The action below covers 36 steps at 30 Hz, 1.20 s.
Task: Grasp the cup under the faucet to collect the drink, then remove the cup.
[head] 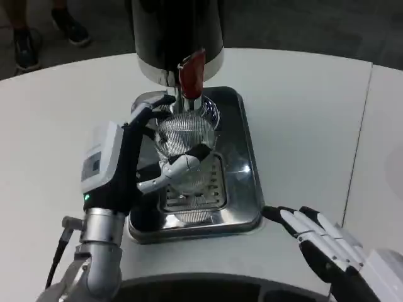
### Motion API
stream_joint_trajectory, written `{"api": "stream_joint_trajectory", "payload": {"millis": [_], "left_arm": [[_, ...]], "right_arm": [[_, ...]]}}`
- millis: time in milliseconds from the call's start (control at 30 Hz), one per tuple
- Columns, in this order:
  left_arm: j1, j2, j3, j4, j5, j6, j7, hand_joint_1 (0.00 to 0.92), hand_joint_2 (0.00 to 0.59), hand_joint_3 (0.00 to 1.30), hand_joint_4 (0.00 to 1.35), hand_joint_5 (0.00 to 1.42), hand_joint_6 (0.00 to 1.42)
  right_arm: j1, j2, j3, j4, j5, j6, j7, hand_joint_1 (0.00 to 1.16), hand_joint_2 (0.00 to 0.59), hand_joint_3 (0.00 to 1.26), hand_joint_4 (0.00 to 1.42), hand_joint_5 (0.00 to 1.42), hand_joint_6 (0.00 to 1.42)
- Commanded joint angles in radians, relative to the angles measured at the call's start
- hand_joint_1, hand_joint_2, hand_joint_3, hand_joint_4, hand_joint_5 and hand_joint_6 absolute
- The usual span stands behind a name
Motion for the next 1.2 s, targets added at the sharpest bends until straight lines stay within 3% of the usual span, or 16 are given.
{"api": "stream_joint_trajectory", "payload": {"millis": [33,233,567,867,1000,1200], "left_arm": [[0.02,0.01,-0.01,-0.003,0.005,-0.023,0.005,0.302,0.039,0.1,0.14,0.37,0.31],[0.03,0.005,0.005,-0.008,-0.03,-0.054,-0.037,0.193,0.001,0.0,0.0,0.21,0.2],[0.143,0.023,0.065,-0.117,-0.105,-0.115,-0.096,0.103,0.001,0.03,0.05,0.22,0.17],[0.272,0.01,0.136,-0.312,-0.189,-0.123,-0.174,0.1,0.006,0.05,0.09,0.23,0.18],[0.314,0.013,0.173,-0.462,-0.306,-0.127,-0.3,0.103,0.013,0.09,0.13,0.23,0.19],[0.362,0.028,0.21,-0.695,-0.493,-0.067,-0.526,0.075,0.029,0.13,0.17,0.23,0.21]], "right_arm": [[0.037,0.011,-0.002,-0.014,0.015,-0.004,-0.007,0.41,0.51,0.11,0.07,0.0,0.0],[0.031,0.012,0.008,-0.014,0.008,0.005,-0.006,0.41,0.511,0.11,0.07,0.0,0.0],[0.027,0.007,0.024,-0.014,0.001,0.024,-0.009,0.42,0.512,0.11,0.07,0.0,0.0],[0.022,0.002,0.039,-0.014,-0.007,0.036,-0.011,0.42,0.512,0.11,0.07,0.0,0.0],[0.018,0.002,0.047,-0.014,-0.012,0.043,-0.012,0.42,0.512,0.11,0.07,0.0,0.0],[0.004,-0.001,0.062,-0.014,-0.023,0.06,-0.012,0.41,0.517,0.11,0.07,0.0,0.0]]}}
